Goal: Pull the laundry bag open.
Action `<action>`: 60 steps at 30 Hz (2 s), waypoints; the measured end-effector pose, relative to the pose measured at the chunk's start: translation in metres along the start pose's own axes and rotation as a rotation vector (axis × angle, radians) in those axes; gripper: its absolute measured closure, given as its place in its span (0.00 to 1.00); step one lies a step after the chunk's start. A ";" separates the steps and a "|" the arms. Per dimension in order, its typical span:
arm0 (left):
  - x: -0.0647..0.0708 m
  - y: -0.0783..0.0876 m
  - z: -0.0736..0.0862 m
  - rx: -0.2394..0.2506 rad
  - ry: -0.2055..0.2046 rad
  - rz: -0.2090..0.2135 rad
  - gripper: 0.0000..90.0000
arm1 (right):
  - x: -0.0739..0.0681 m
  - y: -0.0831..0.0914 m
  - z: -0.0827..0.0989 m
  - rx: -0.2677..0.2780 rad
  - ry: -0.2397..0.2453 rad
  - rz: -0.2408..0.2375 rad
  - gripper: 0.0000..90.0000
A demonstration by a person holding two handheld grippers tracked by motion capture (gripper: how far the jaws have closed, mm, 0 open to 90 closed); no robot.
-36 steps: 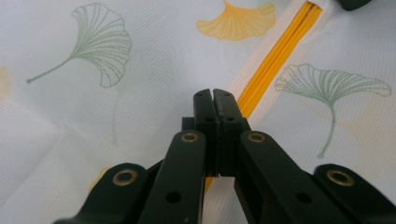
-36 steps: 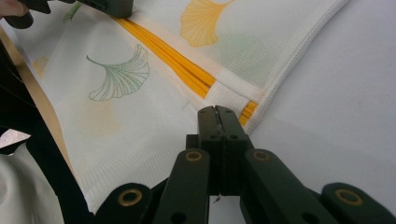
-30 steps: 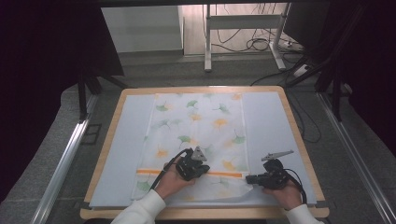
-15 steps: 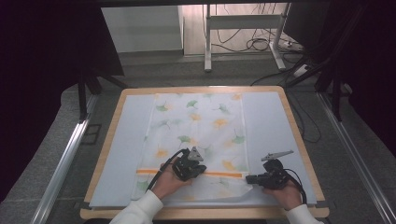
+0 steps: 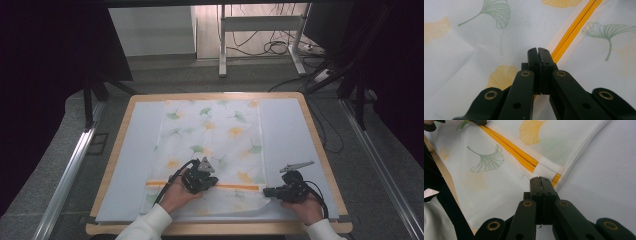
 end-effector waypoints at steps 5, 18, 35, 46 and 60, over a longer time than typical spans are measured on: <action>-0.001 0.002 0.002 -0.003 0.003 -0.010 1.00 | 0.000 0.000 0.000 0.001 -0.001 0.002 1.00; -0.007 0.009 0.010 -0.017 0.014 -0.024 1.00 | 0.000 0.000 0.000 0.002 0.001 0.003 1.00; -0.016 0.022 0.025 -0.026 0.047 -0.048 1.00 | 0.000 0.000 0.000 0.001 0.000 0.004 1.00; -0.021 0.029 0.033 -0.026 0.066 -0.063 1.00 | 0.000 0.000 0.000 0.001 0.001 0.004 1.00; -0.028 0.041 0.047 -0.030 0.098 -0.085 1.00 | 0.000 0.000 0.000 0.000 0.001 0.004 1.00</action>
Point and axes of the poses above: each handheld gripper's, and its own axes: y roughly backward along the jaws, z roughly out of its underside, x roughly to its right, the point moved 2 cm from there along -y, roughly forward along the jaws, and after that the axes turned 2 degrees about -y, right-handed, at the moved point
